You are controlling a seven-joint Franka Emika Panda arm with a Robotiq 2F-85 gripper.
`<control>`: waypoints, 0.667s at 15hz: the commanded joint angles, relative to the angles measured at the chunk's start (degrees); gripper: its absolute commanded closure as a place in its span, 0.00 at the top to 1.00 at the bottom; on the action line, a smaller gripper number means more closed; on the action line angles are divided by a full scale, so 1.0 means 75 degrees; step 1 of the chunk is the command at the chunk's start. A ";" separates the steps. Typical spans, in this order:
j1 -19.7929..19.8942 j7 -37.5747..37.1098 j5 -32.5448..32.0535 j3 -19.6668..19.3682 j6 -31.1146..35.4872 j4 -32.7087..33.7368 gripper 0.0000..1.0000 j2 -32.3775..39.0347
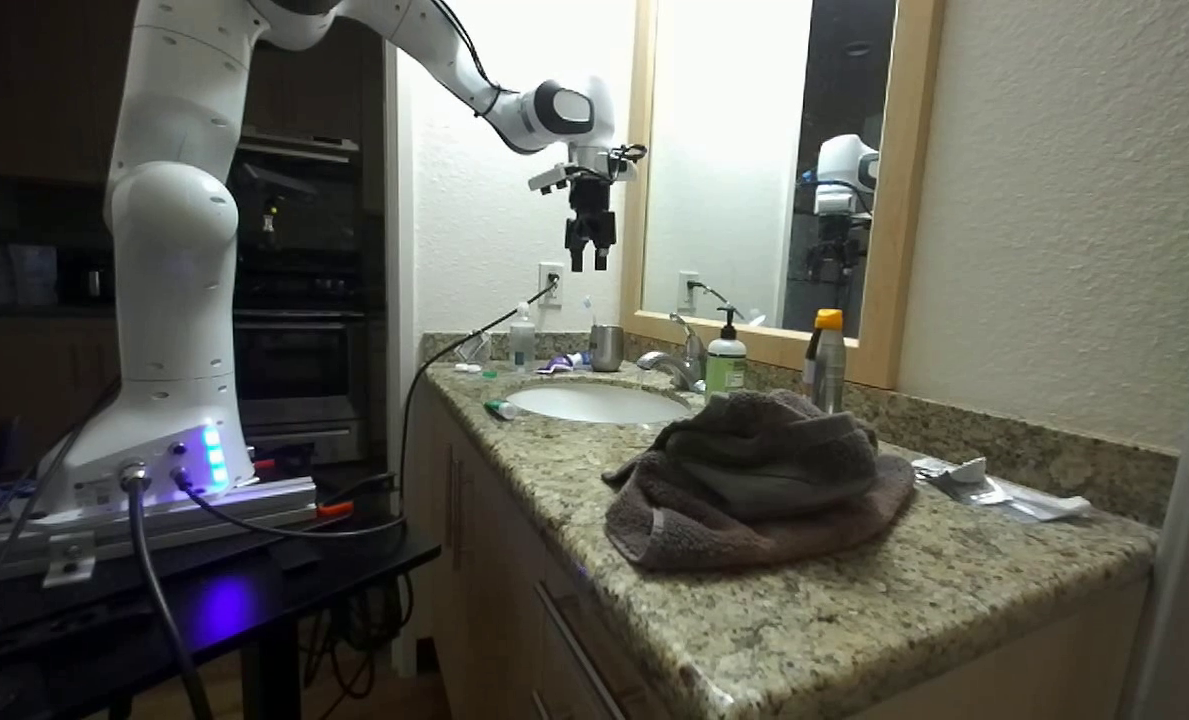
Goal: Close the tap
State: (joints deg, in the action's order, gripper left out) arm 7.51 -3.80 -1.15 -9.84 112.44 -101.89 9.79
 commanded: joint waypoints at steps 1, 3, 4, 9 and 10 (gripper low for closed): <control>0.0059 -0.0002 -0.0011 0.0069 -0.0028 0.0007 1.00 -0.0013; 0.0011 -0.0126 -0.0218 0.0068 0.0034 -0.0010 1.00 0.0112; 0.0052 -0.0446 -0.0280 0.0002 -0.0099 0.0511 1.00 0.0679; 0.0056 -0.2311 -0.0346 -0.0244 0.1510 0.1802 1.00 0.2236; 0.0025 -0.2567 -0.0309 -0.0268 0.1802 0.2032 1.00 0.2475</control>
State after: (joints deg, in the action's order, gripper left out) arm 7.60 -18.25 -3.98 -11.21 122.40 -94.39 21.80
